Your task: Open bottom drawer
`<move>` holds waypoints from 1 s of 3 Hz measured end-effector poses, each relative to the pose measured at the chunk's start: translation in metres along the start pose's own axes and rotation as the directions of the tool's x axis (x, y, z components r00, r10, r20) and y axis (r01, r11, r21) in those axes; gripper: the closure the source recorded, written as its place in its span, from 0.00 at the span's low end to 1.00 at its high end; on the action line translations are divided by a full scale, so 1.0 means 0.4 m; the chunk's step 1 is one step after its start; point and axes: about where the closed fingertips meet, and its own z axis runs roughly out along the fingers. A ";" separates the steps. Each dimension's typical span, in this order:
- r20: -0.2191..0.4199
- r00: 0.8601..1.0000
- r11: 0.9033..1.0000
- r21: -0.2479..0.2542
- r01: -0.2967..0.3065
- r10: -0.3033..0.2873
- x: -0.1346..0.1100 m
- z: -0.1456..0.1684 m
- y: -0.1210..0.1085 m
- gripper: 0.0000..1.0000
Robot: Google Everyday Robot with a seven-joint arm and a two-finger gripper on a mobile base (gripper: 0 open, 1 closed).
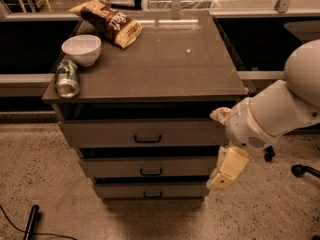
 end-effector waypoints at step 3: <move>0.437 0.897 0.997 -0.011 0.080 -0.067 0.128 0.395 -0.006 0.00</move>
Offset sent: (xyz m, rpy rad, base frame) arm 0.0070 0.0542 -0.2338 0.4447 -0.1888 0.2215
